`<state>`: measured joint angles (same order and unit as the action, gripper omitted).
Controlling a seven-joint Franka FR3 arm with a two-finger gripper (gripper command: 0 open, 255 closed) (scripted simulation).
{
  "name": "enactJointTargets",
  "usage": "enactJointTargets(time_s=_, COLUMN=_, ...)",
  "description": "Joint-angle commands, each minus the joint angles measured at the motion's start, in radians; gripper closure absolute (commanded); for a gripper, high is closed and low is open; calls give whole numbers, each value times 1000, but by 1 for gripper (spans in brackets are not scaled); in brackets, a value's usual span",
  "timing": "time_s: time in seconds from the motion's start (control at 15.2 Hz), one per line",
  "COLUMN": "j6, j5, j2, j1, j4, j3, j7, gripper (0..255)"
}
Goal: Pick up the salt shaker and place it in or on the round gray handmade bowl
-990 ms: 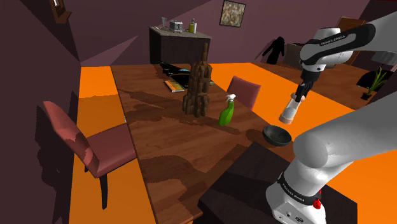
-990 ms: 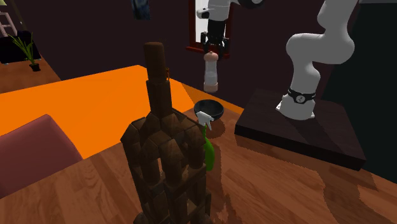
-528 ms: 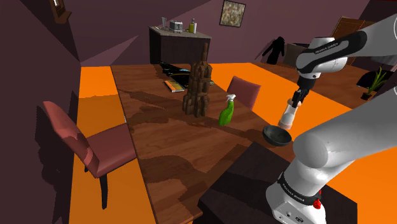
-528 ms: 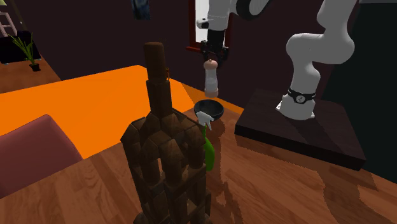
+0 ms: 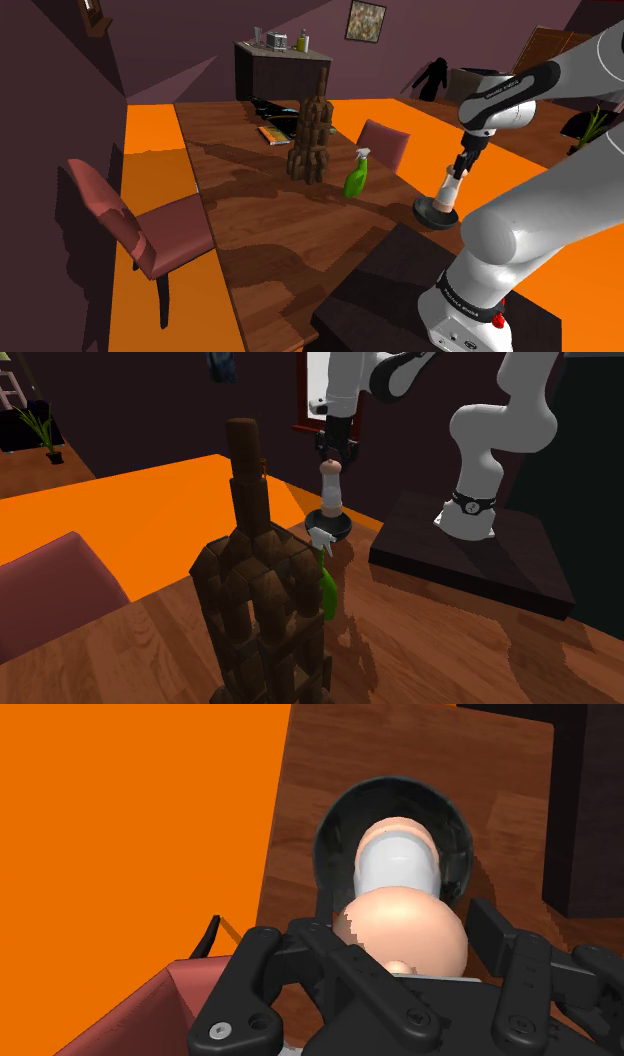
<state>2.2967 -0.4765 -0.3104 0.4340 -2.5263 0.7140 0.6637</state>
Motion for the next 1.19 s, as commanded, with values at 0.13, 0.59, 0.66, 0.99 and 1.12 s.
enactJointTargets(time_s=0.13, j6=64, j5=6, j2=44, j1=-6, j4=-22, j3=20, j7=2, gripper=255)
enactJointTargets(time_s=0.59, j6=64, j5=6, j2=44, j1=-6, j4=-22, j3=20, j7=2, gripper=255)
enactJointTargets(time_s=0.66, j6=64, j5=6, j2=44, j1=-6, j4=-22, j3=20, j7=2, gripper=255)
enactJointTargets(time_s=0.99, j6=64, j5=6, j2=44, j1=-6, j4=-22, j3=20, j7=3, gripper=0)
enactJointTargets(time_s=1.12, j6=21, j5=0, j2=11, j1=-3, j4=-10, j3=4, j7=-5, gripper=0)
